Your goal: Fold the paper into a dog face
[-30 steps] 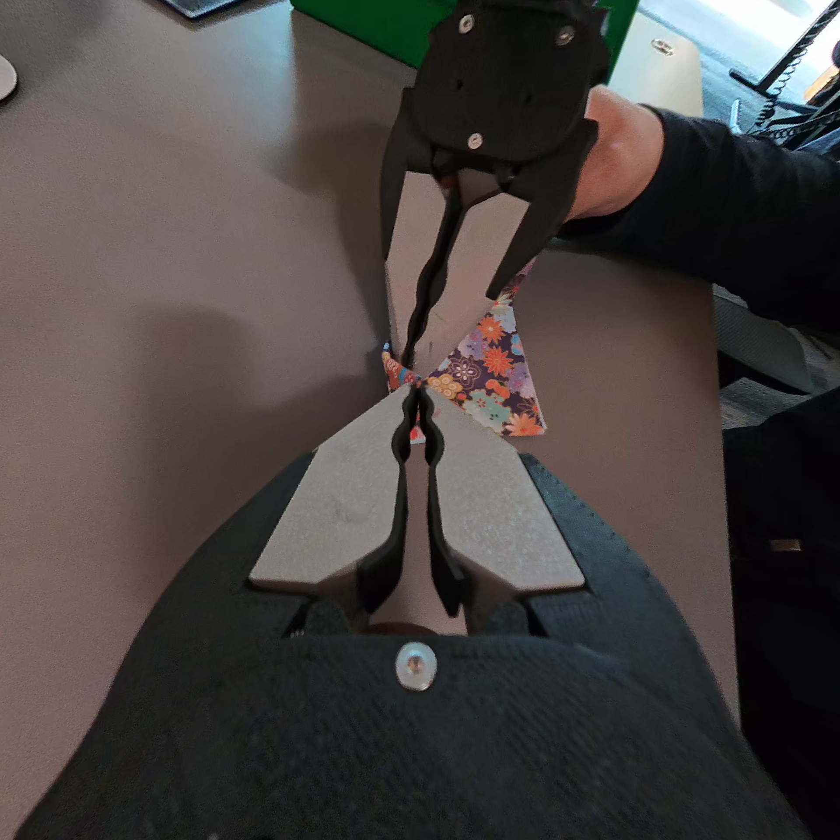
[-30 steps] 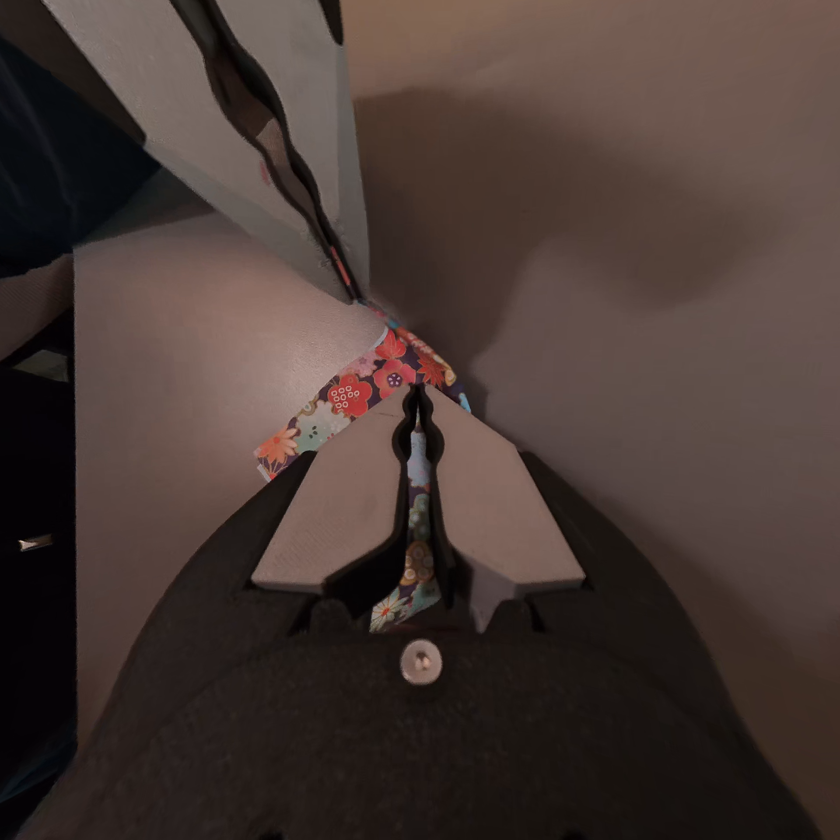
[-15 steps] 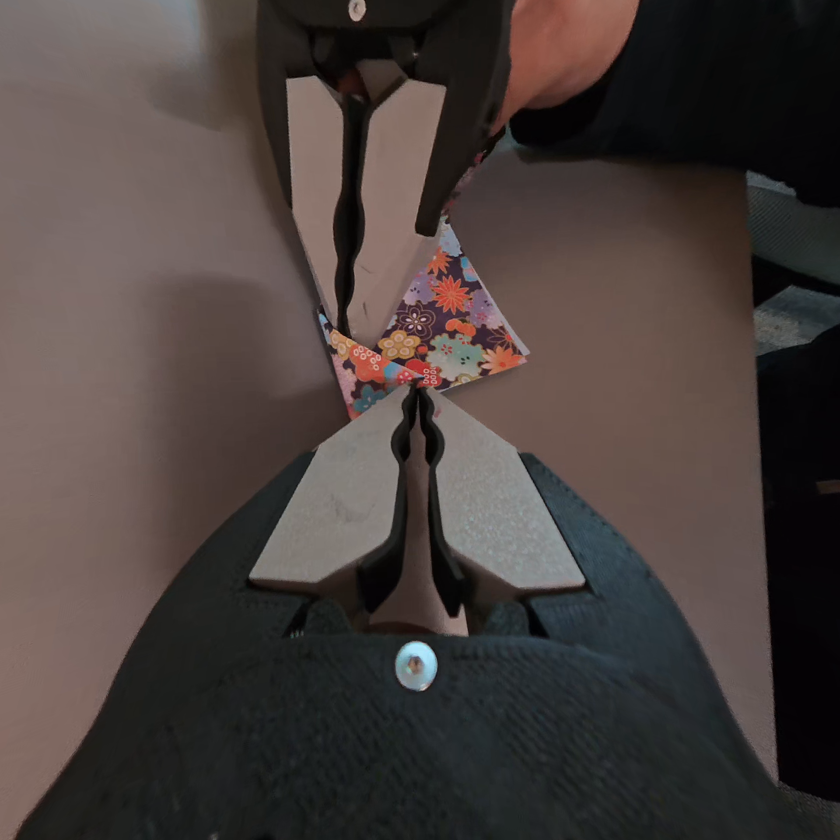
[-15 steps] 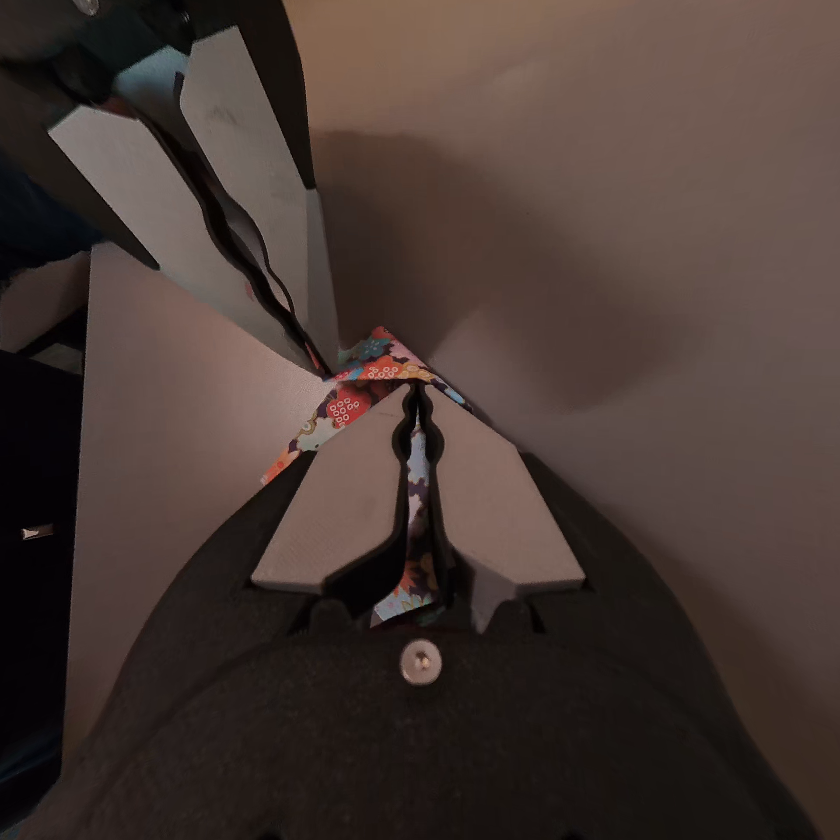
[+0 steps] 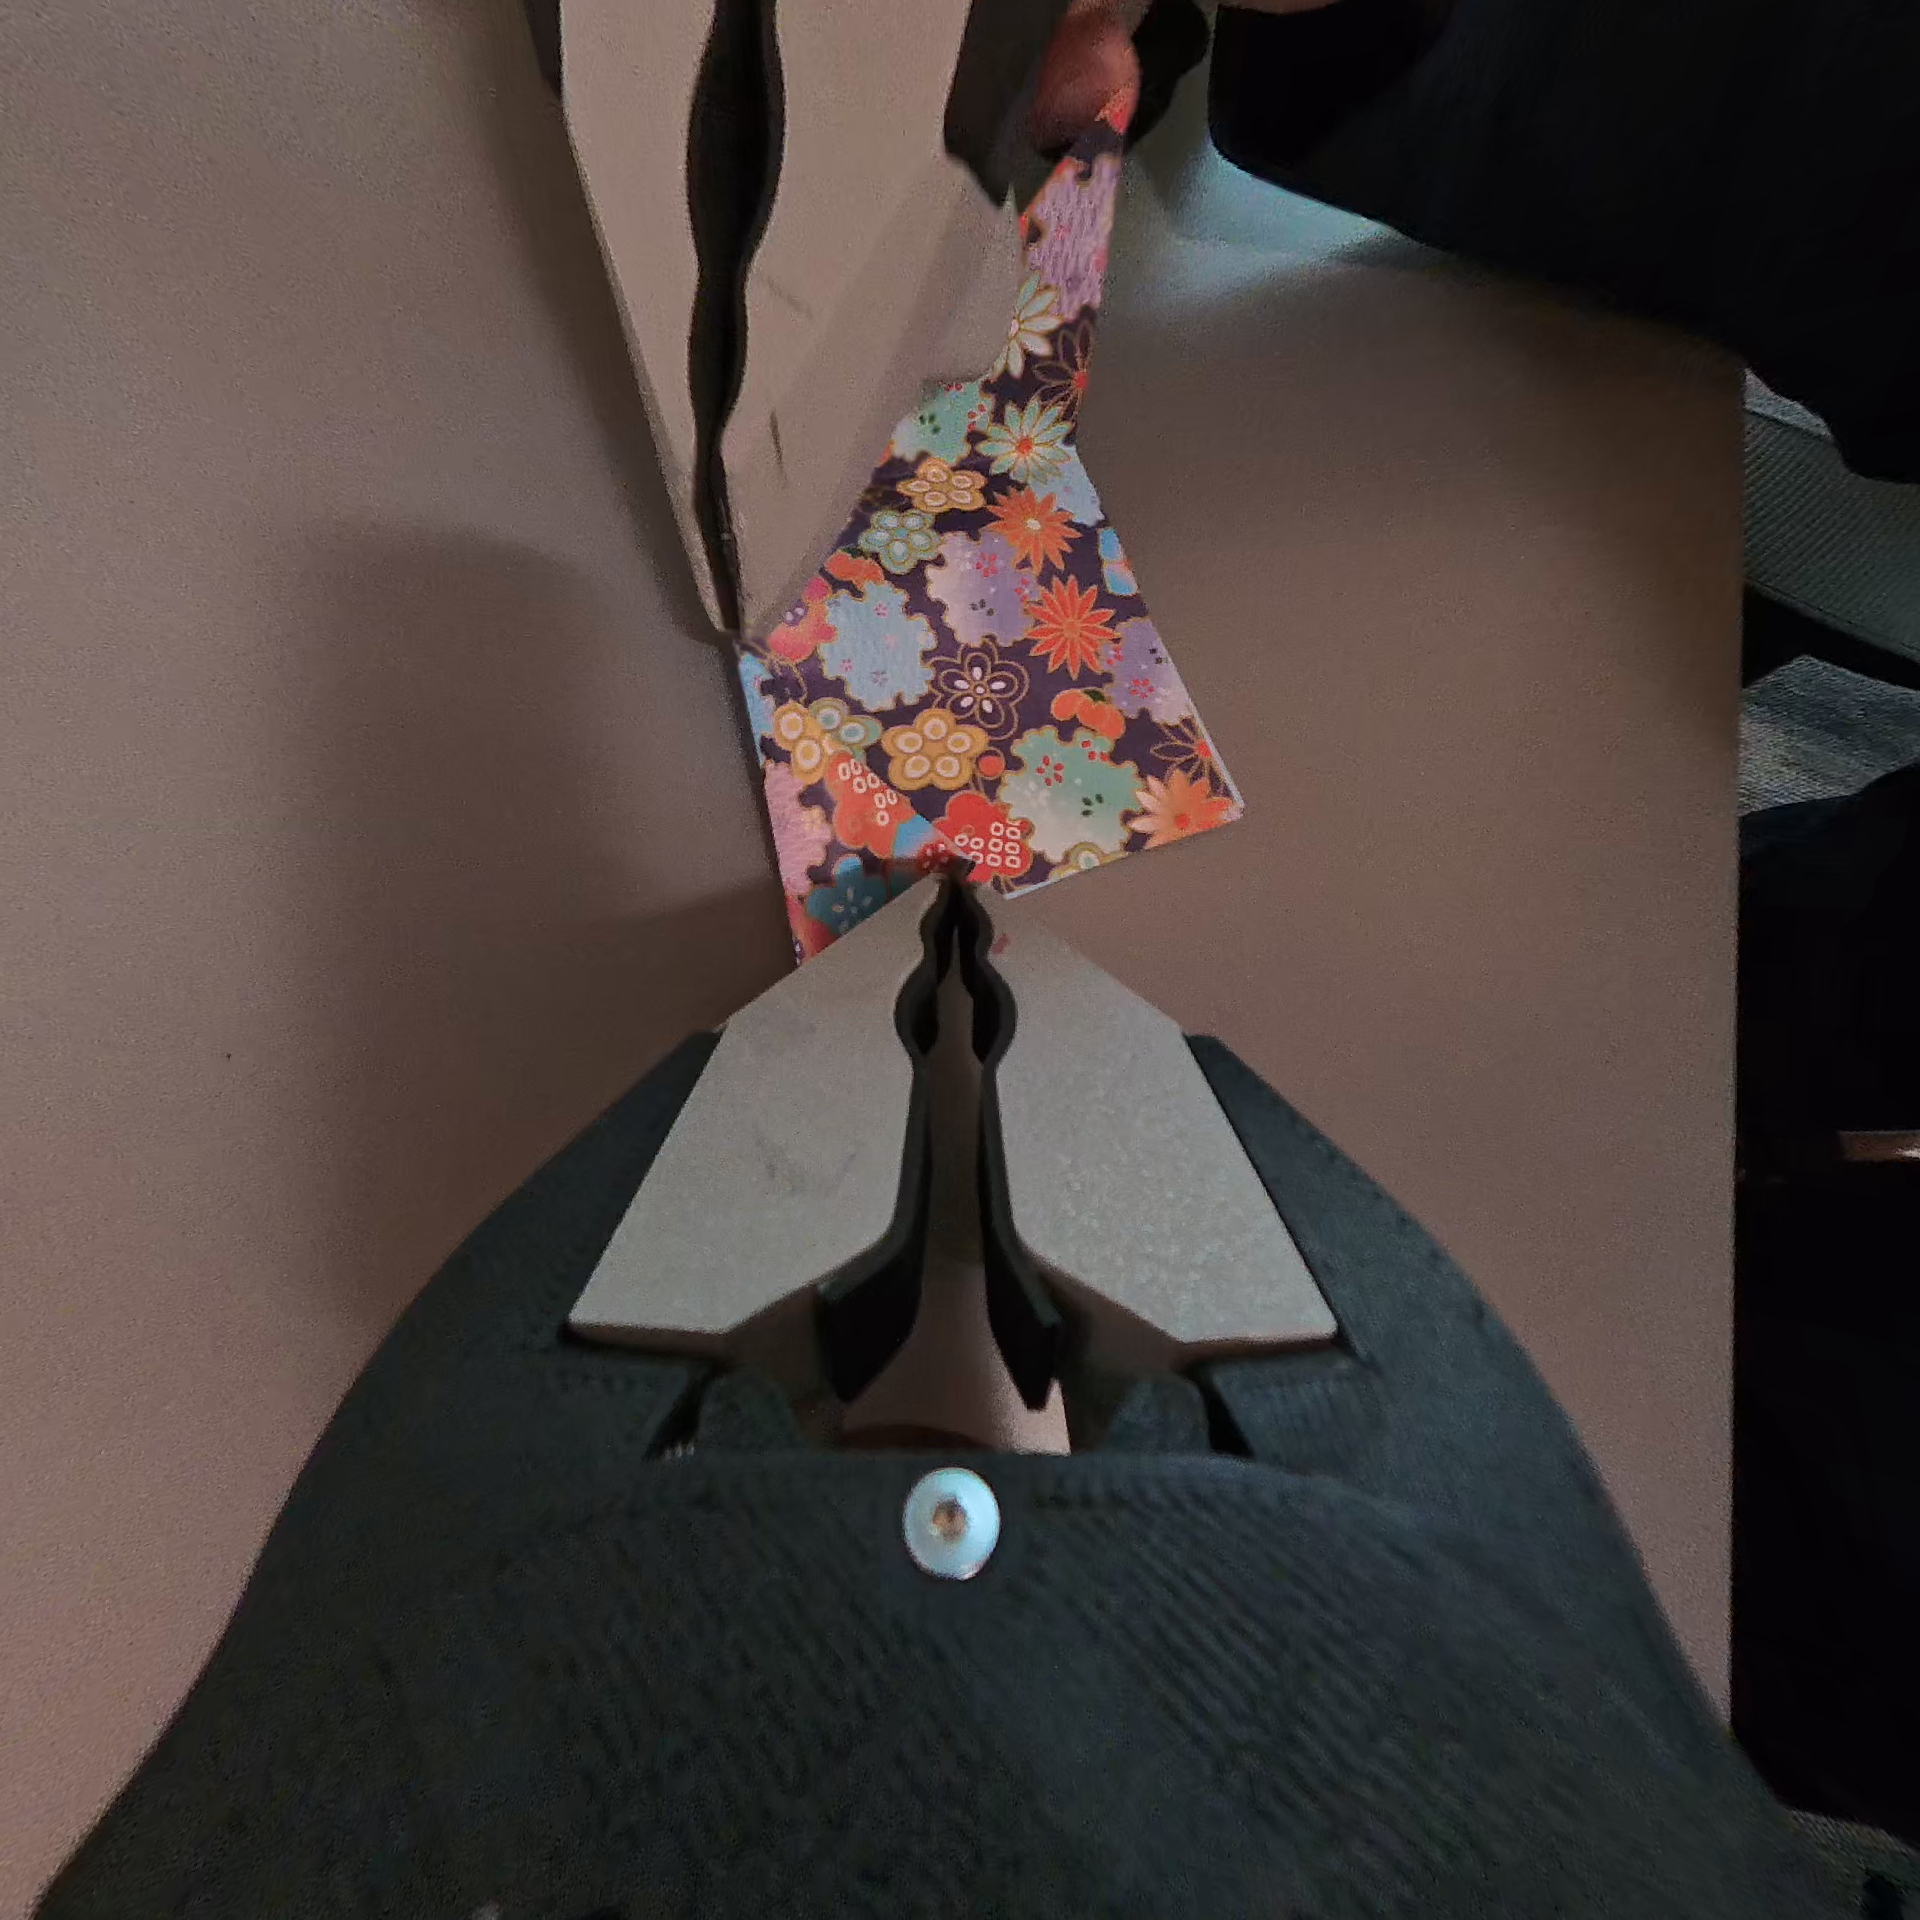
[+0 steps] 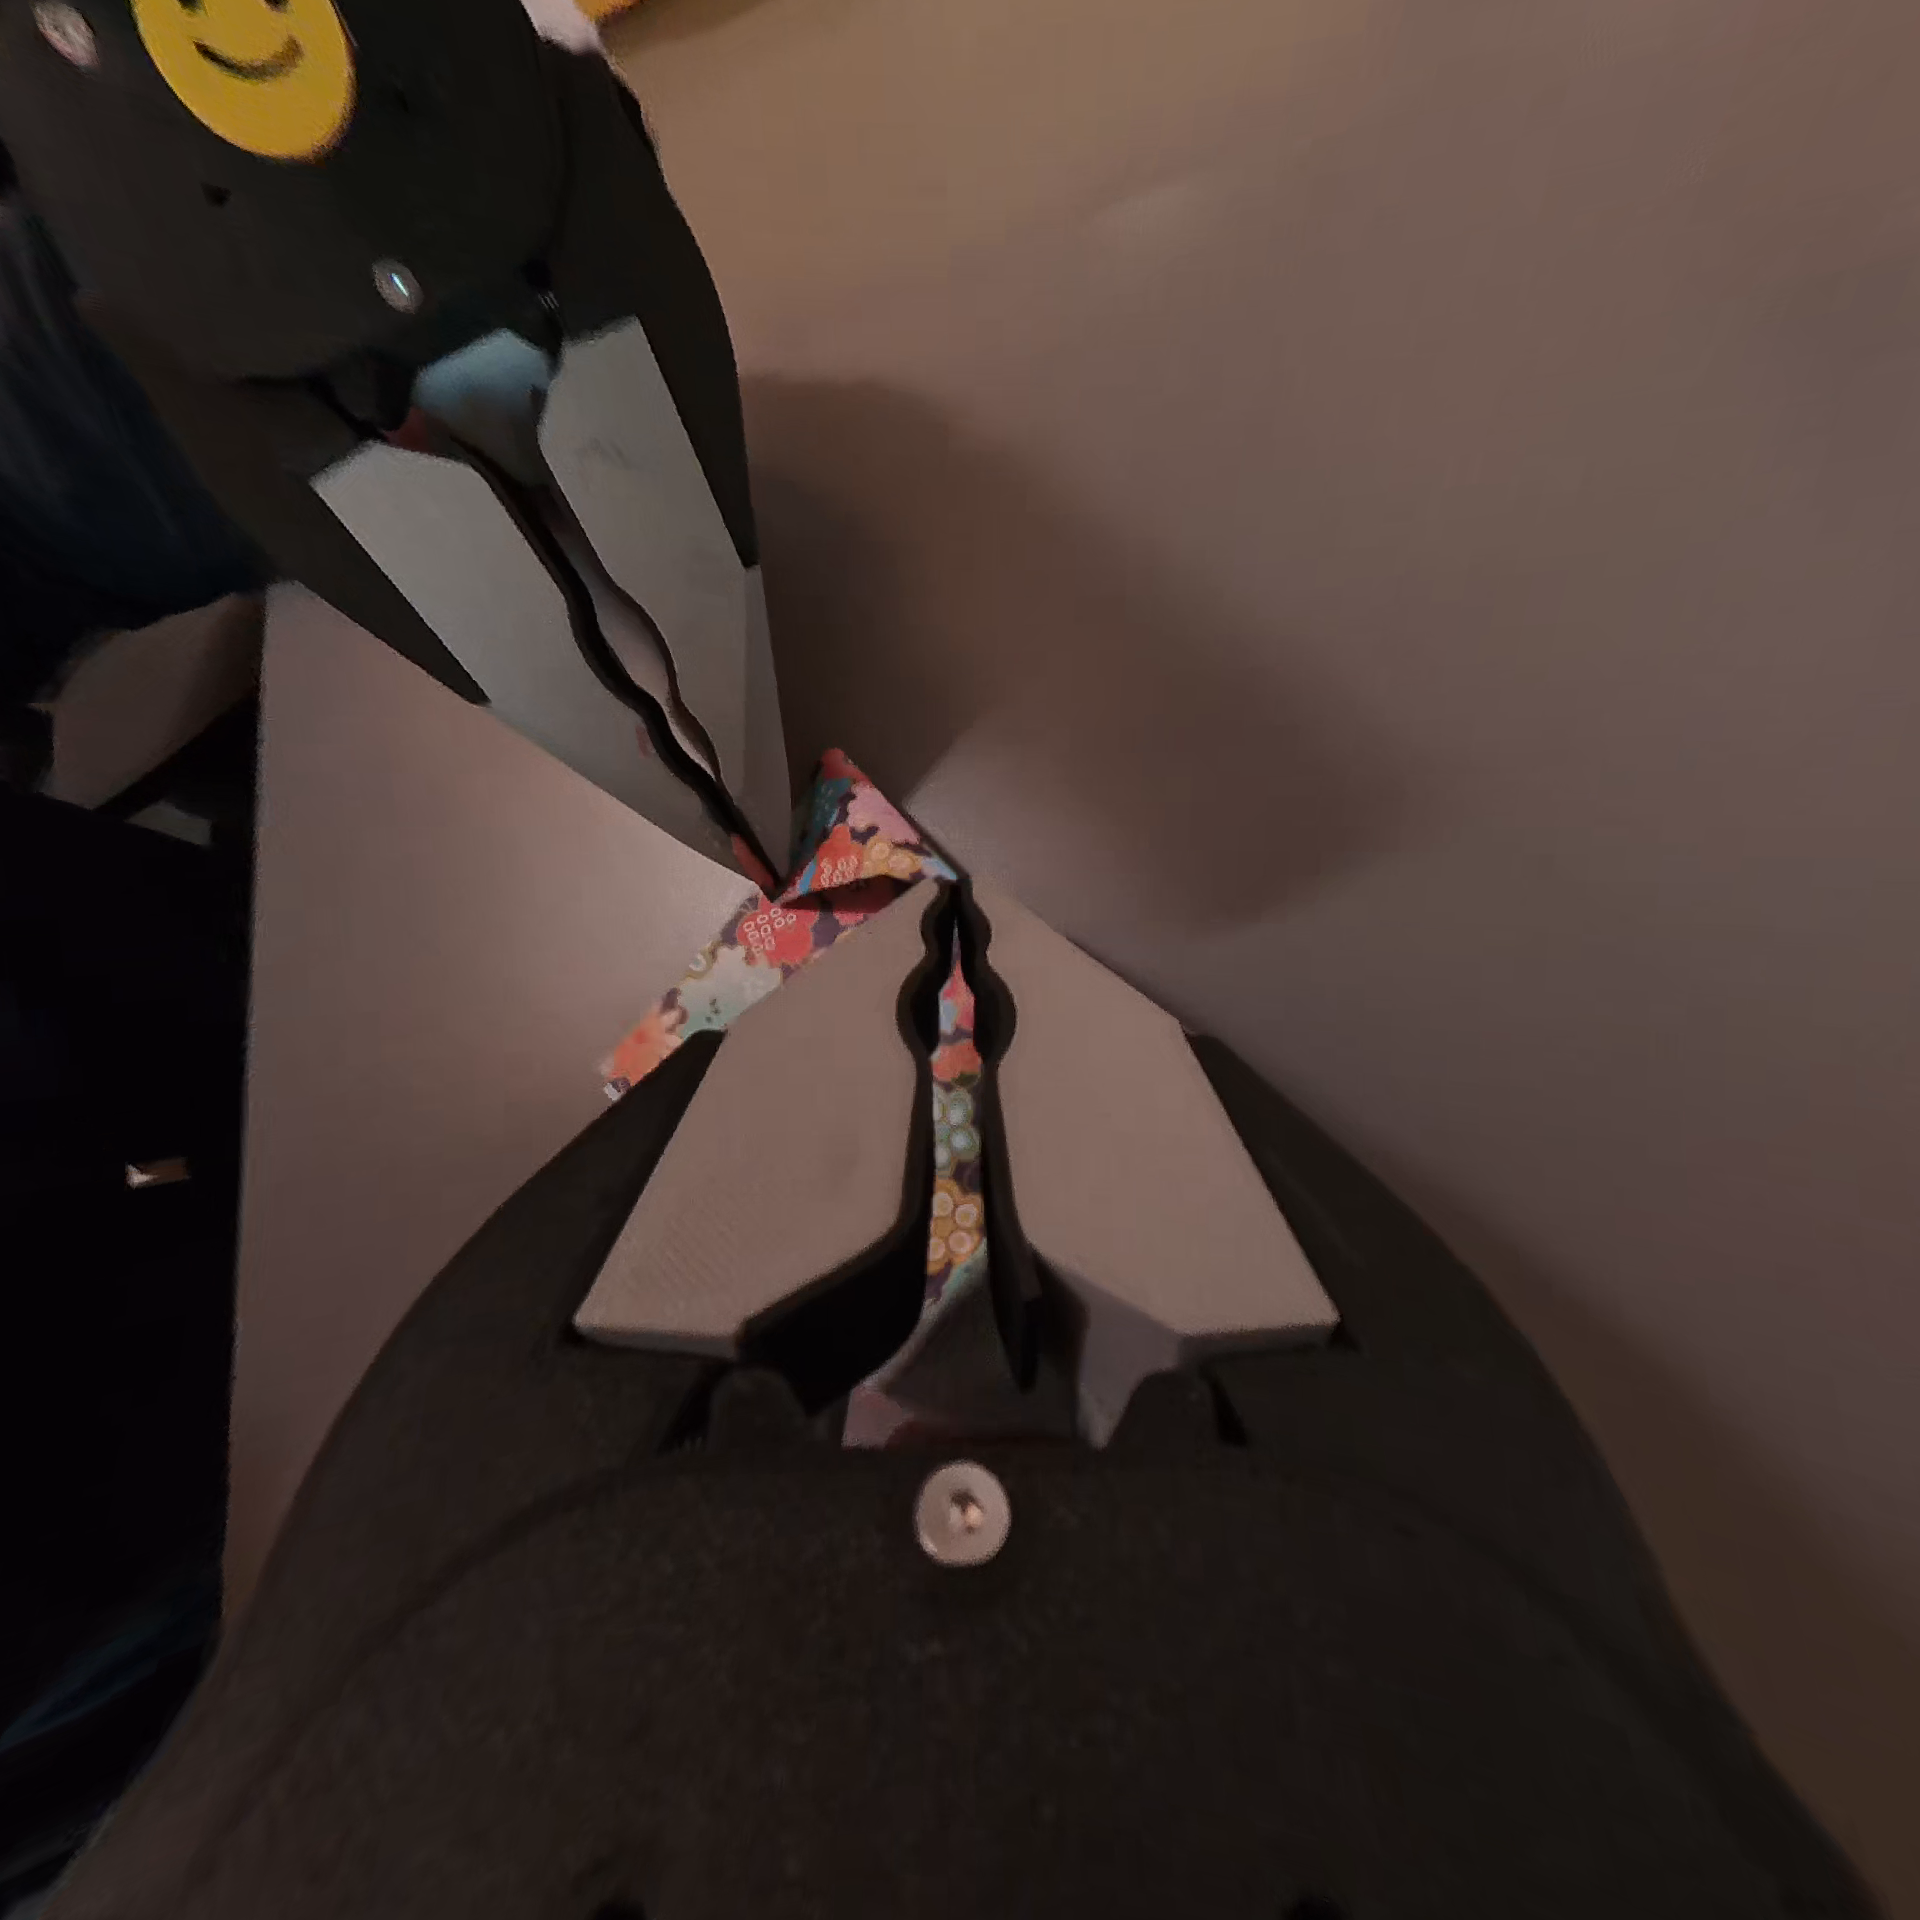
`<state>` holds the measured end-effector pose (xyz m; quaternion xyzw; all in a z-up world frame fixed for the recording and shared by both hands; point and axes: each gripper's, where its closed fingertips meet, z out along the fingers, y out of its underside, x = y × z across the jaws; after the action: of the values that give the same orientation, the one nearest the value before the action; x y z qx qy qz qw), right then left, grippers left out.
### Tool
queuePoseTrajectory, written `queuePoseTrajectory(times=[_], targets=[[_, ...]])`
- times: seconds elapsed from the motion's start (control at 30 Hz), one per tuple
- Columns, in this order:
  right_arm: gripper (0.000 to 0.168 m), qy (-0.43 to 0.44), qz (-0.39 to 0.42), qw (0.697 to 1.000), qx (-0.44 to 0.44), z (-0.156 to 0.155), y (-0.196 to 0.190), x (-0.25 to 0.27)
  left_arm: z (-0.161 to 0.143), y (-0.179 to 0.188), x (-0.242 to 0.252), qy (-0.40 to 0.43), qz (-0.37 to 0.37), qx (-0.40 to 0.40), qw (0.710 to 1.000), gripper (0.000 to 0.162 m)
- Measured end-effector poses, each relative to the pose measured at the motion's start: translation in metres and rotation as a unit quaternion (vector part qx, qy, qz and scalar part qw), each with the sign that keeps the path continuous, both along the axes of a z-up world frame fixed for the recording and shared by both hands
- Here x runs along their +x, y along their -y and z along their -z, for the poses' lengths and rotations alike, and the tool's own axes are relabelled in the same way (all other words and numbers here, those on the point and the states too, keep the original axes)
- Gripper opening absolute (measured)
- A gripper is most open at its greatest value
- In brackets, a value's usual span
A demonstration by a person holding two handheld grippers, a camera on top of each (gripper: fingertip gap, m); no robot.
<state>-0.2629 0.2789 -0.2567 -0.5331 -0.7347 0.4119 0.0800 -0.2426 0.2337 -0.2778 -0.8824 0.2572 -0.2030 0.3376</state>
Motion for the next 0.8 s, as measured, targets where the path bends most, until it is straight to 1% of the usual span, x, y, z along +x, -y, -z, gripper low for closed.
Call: queuePoseTrajectory(times=[0.07, 0.13, 0.3, 0.43, 0.8], targets=[[0.000, -0.014, 0.002, 0.999, -0.037, -0.011, 0.006, -0.003, 0.000, 0.000, 0.001, -0.001, 0.001, 0.001, 1.000, 0.000], [0.000, -0.010, 0.000, 0.998, -0.055, -0.013, 0.013, -0.006, 0.000, 0.000, 0.002, 0.000, 0.002, 0.001, 1.000, 0.000], [0.001, 0.033, -0.014, 0.999, 0.012, 0.015, 0.021, -0.006, 0.000, 0.001, 0.003, -0.002, 0.009, 0.002, 1.000, 0.000], [0.000, 0.040, -0.023, 0.999, 0.007, 0.018, 0.021, -0.002, -0.001, 0.005, 0.007, 0.011, 0.019, -0.008, 1.000, 0.000], [0.000, 0.026, -0.044, 0.997, 0.057, 0.022, 0.021, 0.002, -0.001, 0.006, 0.009, 0.039, 0.016, -0.024, 0.999, 0.000]])
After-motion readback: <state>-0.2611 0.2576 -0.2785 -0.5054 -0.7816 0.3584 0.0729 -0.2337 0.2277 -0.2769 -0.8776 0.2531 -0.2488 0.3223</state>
